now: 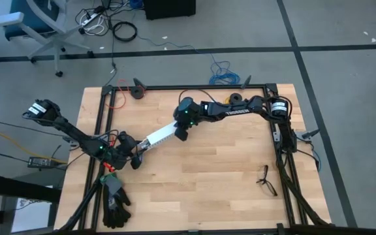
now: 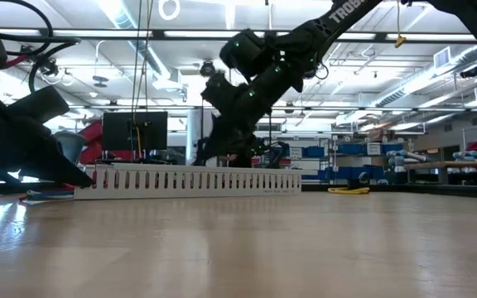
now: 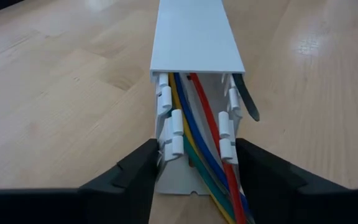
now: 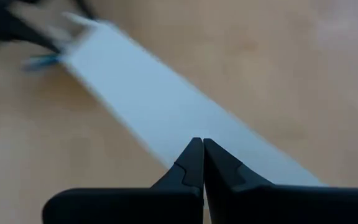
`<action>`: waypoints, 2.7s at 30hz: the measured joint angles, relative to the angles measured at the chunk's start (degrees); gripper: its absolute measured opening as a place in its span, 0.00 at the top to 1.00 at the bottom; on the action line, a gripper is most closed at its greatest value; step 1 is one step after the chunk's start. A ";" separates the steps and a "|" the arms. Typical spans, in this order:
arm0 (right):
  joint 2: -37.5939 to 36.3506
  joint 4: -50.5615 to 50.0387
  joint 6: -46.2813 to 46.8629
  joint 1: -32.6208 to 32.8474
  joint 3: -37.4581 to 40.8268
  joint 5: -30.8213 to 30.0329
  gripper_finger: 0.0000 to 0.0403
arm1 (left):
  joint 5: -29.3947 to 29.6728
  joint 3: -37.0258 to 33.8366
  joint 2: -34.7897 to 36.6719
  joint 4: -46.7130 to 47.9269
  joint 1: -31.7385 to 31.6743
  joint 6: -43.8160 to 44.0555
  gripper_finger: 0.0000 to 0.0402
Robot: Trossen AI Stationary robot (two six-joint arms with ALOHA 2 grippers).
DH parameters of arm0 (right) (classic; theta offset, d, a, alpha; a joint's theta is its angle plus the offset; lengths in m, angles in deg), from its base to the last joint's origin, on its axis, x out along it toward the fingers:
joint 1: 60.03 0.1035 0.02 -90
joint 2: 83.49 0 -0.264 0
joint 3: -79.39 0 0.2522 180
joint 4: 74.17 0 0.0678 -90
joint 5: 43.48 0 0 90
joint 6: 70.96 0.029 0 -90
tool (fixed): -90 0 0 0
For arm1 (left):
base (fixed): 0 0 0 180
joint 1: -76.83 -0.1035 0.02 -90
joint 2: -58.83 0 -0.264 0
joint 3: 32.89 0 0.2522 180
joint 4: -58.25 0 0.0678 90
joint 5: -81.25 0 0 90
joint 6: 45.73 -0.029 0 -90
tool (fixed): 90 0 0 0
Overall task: Ziptie cables
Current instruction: Close the white cable duct
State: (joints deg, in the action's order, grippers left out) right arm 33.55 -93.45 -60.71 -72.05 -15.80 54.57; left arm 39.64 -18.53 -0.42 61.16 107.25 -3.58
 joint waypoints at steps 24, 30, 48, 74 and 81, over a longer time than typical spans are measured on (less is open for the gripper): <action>2.02 -8.65 -14.08 2.23 -12.26 3.60 1.00 | -1.27 0.04 -0.02 -1.04 -0.04 0.12 0.48; 2.23 -23.80 -17.91 0.37 -12.26 1.11 1.00 | -1.77 0.04 0.00 -1.46 -0.04 -1.19 0.48; 6.62 -5.33 -20.53 2.76 -16.83 5.13 1.00 | -1.98 0.07 -0.04 -1.62 -0.02 -1.72 0.48; 11.20 -12.62 -24.48 3.46 -24.64 7.29 1.00 | -1.47 0.04 -0.24 -3.80 -1.62 -4.66 0.48; 11.66 -27.00 -25.60 0.82 -24.00 4.10 1.00 | -2.79 0.04 -0.37 -3.55 -1.60 -4.63 0.48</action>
State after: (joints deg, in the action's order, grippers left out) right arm 45.21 -120.45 -86.30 -71.23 -39.80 58.68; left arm 36.85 -18.49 -0.79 57.61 105.65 -8.22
